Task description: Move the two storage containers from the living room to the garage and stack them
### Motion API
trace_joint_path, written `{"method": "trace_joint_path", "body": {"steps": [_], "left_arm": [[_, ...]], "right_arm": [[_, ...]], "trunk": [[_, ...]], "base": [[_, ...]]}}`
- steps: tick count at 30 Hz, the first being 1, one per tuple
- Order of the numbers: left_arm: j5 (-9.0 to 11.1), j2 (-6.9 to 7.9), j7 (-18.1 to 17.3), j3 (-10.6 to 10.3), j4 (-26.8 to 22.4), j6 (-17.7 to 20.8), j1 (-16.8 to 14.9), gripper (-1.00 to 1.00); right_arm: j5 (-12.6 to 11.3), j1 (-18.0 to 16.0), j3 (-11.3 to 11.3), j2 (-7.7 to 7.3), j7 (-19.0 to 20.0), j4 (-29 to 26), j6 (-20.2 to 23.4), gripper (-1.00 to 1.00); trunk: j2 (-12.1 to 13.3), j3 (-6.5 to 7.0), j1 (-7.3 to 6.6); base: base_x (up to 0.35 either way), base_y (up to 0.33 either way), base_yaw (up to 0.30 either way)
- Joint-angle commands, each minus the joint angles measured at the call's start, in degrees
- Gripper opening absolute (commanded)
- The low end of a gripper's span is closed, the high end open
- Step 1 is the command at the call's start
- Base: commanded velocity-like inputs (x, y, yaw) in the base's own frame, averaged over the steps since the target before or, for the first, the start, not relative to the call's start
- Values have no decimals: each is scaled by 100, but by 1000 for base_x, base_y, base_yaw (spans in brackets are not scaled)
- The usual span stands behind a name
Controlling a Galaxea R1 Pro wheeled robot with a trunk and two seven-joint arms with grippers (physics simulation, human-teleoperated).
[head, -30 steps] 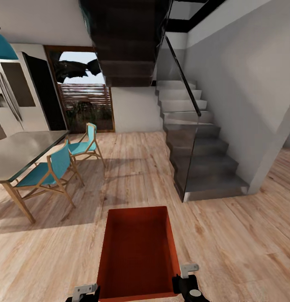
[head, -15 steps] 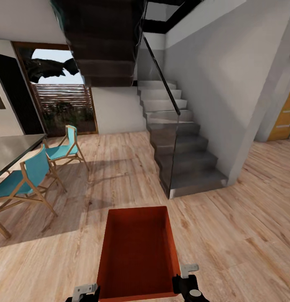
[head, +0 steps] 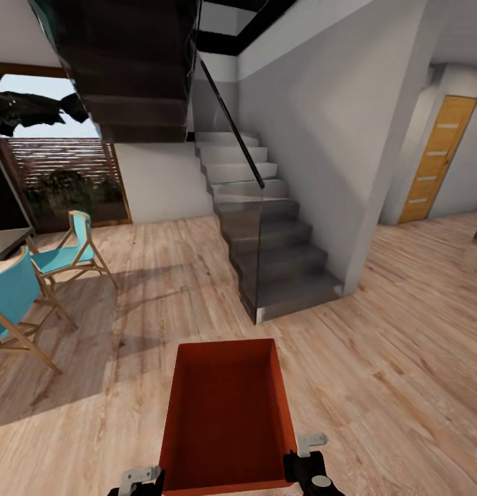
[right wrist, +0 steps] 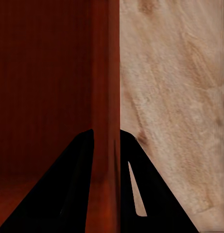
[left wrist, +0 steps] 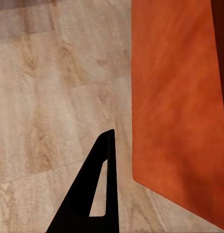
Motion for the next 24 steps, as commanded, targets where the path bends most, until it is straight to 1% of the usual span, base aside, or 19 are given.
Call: {"method": "trace_joint_path", "body": {"steps": [1,24], "left_arm": [[0,50,5,101,8,-3,3,-100],[0,49,5,101,6,-3,3,-100]], "right_arm": [[48,-14,-338,-8,-128,-15,-23,-100],[46,-14,-337,-8,-128,-15,-23,-100]], "trunk": [[-5,-6,0],[-5,-6,0]], "base": [[0,0,-268],[0,0,-268]]}}
